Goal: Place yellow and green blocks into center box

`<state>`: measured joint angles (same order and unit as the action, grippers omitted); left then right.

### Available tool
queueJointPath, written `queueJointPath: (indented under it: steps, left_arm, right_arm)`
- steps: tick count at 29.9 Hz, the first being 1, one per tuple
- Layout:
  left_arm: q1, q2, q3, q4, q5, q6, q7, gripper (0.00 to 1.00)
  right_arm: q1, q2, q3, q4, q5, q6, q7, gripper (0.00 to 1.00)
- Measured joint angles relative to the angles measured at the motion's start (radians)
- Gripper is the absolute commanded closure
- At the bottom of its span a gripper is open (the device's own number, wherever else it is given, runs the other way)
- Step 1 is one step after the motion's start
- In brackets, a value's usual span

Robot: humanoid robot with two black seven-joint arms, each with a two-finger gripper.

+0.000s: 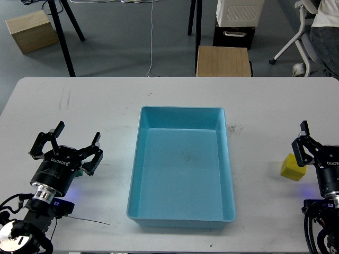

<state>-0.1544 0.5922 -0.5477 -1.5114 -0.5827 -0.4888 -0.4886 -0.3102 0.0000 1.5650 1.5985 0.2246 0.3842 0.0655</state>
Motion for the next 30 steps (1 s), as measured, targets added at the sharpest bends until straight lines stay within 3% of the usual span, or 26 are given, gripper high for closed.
queueJointPath:
  steps: [11,21,25,30]
  left_arm:
    - [0.0,0.002,-0.001,0.002,0.0,0.0,0.0,0.0]
    - [-0.001,0.003,-0.013,0.009,0.001,0.0,0.0,0.0]
    - [-0.001,0.003,-0.014,0.014,0.001,0.0,0.0,0.0]
    - [-0.002,0.003,-0.015,0.016,0.001,0.0,0.0,0.0]
  right_arm:
    - [0.026,-0.006,0.025,-0.048,-0.082,0.028,0.0,0.01]
    - [0.311,-0.21,0.08,-0.124,-0.609,0.025,0.01,0.01]
    - [0.46,-0.301,0.083,-0.12,-0.93,0.025,0.086,0.01]
    - [0.667,-0.476,-0.059,-0.129,-1.388,0.015,0.274,0.01]
